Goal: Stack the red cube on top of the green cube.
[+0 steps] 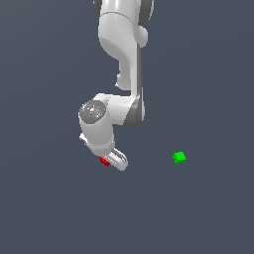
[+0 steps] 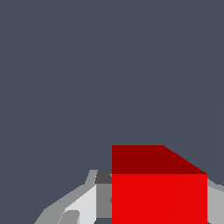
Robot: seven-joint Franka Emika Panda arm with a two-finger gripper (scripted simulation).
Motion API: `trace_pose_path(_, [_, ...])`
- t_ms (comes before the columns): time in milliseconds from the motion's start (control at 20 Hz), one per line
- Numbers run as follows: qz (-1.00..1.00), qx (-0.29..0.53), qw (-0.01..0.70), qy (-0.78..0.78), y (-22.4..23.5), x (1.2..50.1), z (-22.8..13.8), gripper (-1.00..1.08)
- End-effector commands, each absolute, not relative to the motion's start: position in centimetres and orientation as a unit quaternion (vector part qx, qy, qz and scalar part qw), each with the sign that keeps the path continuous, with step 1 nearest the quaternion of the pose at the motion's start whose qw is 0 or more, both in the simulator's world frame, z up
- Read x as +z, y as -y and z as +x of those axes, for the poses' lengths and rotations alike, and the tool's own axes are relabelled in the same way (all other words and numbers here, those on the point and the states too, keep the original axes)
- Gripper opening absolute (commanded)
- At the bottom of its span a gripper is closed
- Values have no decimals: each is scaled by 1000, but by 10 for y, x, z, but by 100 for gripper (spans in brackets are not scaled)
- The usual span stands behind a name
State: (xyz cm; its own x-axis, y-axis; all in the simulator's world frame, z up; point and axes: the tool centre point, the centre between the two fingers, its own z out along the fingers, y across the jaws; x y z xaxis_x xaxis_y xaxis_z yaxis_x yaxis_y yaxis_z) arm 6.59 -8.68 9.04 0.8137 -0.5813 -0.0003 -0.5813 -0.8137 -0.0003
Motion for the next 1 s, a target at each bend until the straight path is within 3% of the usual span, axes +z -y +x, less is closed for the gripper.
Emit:
trace_pose_path(0, [-952,0,0,-305,87,105,66,-100])
trace_pose_path(550, [-952,0,0,-305,83,118,66,-100])
trace_pose_path(950, [-952,0,0,-305,33,110,59,-100])
